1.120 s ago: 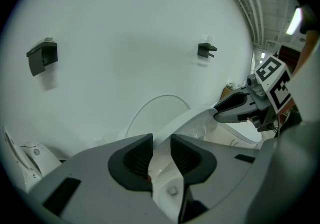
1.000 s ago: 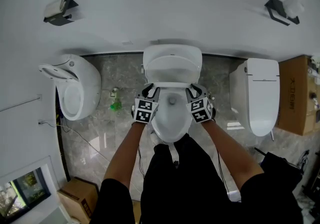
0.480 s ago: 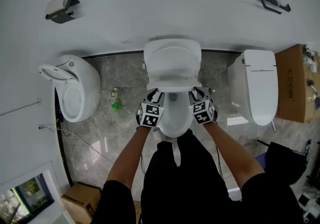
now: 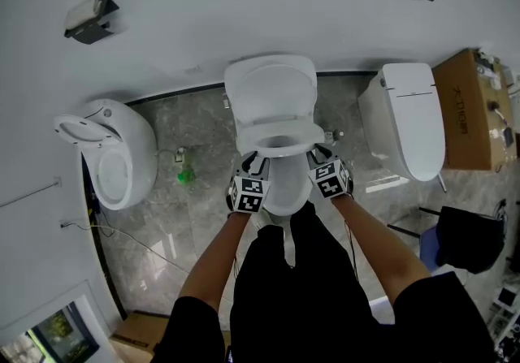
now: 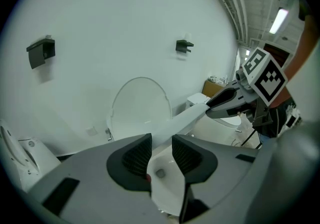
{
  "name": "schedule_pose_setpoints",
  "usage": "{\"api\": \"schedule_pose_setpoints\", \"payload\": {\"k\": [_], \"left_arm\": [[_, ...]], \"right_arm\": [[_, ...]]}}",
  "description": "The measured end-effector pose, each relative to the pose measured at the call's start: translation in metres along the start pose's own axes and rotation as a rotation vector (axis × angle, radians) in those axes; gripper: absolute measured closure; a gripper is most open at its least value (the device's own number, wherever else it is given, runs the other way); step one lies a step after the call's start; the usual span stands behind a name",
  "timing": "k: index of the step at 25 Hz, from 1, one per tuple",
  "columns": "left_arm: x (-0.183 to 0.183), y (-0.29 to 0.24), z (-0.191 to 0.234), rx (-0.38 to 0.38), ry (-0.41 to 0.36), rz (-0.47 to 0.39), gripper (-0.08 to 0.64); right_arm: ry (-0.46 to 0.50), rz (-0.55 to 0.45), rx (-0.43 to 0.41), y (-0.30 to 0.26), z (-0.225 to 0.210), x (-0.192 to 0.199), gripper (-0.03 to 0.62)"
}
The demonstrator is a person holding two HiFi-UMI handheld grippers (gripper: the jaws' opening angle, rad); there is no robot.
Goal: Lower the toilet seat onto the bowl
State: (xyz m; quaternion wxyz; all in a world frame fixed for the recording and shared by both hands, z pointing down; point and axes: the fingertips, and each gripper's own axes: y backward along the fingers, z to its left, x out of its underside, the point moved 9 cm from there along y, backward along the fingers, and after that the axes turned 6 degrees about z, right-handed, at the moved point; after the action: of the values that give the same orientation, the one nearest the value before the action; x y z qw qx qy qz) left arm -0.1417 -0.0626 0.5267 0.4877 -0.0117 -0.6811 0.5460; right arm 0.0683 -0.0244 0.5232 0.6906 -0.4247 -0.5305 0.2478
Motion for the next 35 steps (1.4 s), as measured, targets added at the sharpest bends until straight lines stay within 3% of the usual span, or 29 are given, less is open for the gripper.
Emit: {"api": "schedule_pose_setpoints", "payload": {"k": [12, 15, 21, 26, 35], "left_arm": [[0.049, 0.009, -0.032, -0.01, -0.033, -0.029, 0.422], [0.062, 0.012, -0.043, -0.017, -0.046, -0.011, 0.422], [0.082, 0.012, -0.056, -0.064, 0.025, -0.007, 0.423], [0.093, 0.011, -0.062, -0.11, -0.015, -0.024, 0.43], [0.119, 0.009, -0.071, -0.059, -0.072, -0.032, 0.428]], "right_arm": [[-0.078, 0.015, 0.066, 0.006, 0.03, 0.05, 0.494], [-0.075, 0.037, 0.049, 0.009, 0.037, 0.064, 0.494], [-0.056, 0.073, 0.009, 0.007, 0.043, 0.079, 0.486], [0.006, 0.051, -0.006, 0.004, 0.046, 0.086, 0.483], [0.049, 0.036, -0.06, 0.001, 0.049, 0.112, 0.456]]}}
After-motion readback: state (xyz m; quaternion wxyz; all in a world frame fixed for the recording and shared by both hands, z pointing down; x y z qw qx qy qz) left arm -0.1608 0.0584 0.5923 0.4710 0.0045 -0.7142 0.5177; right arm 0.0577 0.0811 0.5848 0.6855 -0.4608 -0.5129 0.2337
